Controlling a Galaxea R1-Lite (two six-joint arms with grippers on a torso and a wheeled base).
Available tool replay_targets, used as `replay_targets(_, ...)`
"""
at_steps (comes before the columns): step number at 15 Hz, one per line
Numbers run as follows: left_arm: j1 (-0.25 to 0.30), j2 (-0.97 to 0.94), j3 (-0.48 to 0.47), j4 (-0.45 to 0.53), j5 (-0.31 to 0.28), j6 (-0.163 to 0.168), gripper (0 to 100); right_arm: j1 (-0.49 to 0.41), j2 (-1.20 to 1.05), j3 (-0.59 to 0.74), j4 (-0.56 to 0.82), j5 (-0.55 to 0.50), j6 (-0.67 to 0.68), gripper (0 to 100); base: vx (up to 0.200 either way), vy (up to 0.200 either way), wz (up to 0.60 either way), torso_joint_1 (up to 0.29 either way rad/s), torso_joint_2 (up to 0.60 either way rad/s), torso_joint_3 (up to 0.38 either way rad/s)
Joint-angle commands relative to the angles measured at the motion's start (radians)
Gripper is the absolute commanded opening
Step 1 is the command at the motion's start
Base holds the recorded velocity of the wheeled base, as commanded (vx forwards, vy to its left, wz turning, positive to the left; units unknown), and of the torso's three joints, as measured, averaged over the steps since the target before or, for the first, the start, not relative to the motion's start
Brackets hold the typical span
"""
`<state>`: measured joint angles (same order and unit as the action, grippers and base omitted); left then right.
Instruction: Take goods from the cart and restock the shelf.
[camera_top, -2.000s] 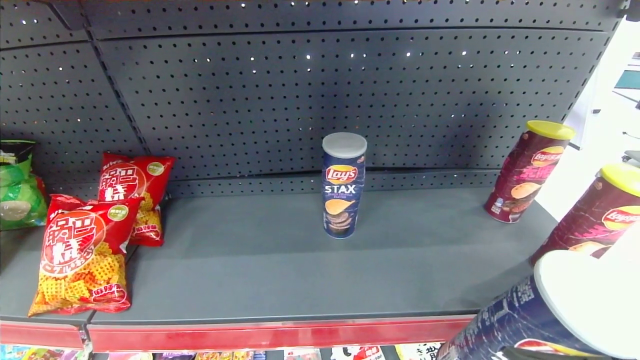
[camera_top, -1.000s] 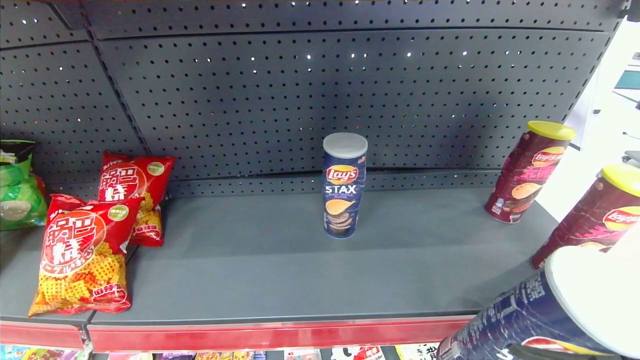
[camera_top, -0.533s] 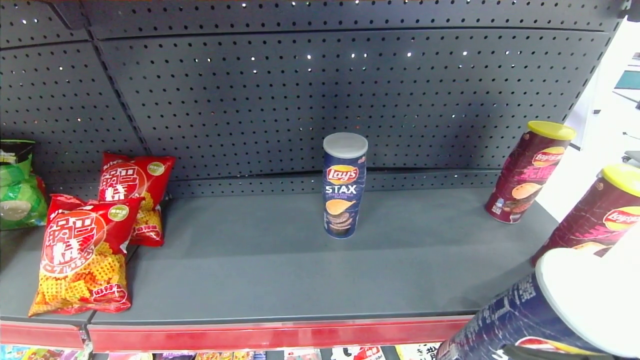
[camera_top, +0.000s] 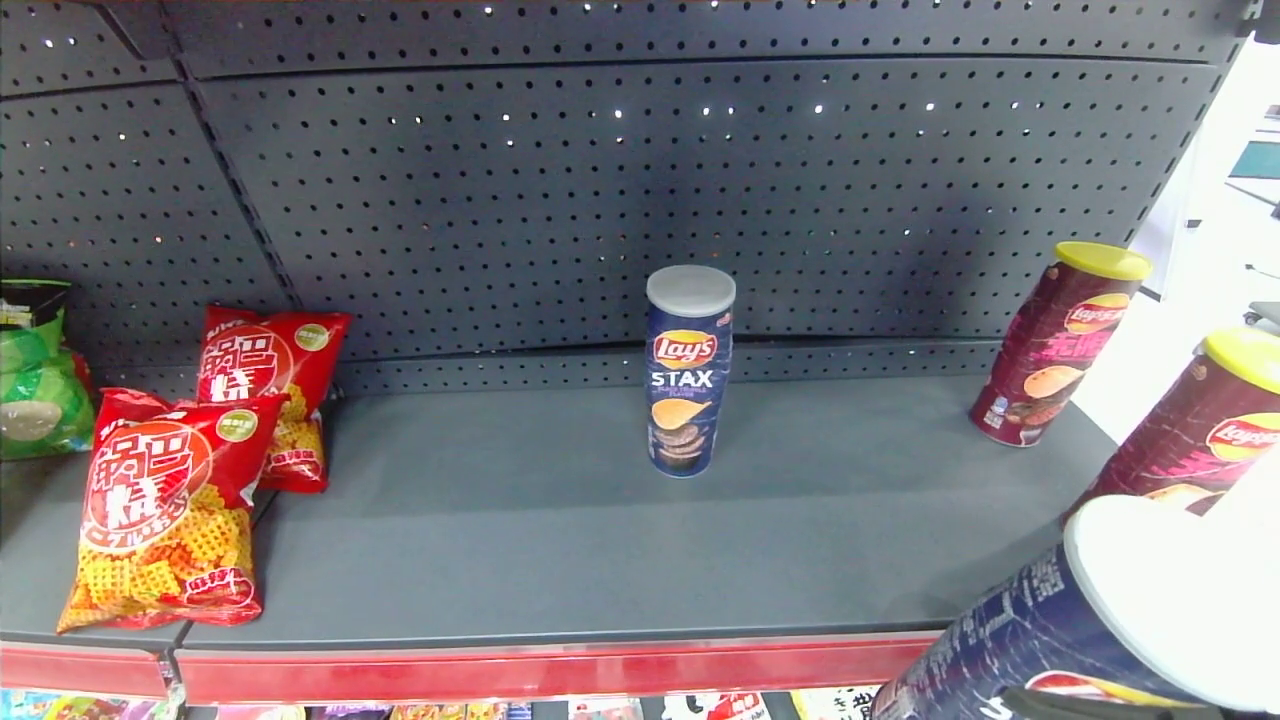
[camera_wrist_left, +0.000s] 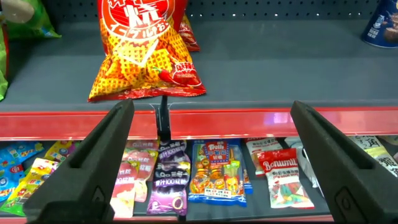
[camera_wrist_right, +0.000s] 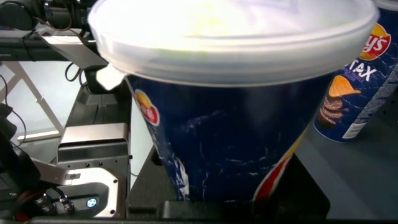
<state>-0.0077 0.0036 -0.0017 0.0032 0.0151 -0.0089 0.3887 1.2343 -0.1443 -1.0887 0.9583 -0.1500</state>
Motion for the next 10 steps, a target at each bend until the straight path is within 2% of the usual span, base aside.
replay_targets(1, 0.0, -0.001, 0.0, 0.0, 0.0, 0.0, 100, 0.001, 0.004, 0.0, 0.0, 0.0, 0.0, 0, 0.0, 0.0, 0.0, 0.0, 0.0, 0.0)
replay_targets(6, -0.002, -0.001, 0.0, 0.0, 0.0, 0.0, 100, 0.001, 0.005, -0.001, 0.0, 0.0, 0.0, 0, 0.0, 0.0, 0.0, 0.0, 0.0, 0.0)
replay_targets(9, 0.0, -0.001, 0.0, 0.0, 0.0, 0.0, 100, 0.001, 0.004, -0.001, 0.0, 0.0, 0.0, 0, 0.2, 0.0, 0.0, -0.011, 0.0, 0.007)
replay_targets(10, 0.0, -0.001, 0.0, 0.0, 0.0, 0.0, 100, 0.001, 0.004, -0.001, 0.0, 0.0, 0.0, 0, 0.0, 0.0, 0.0, 0.0, 0.0, 0.0)
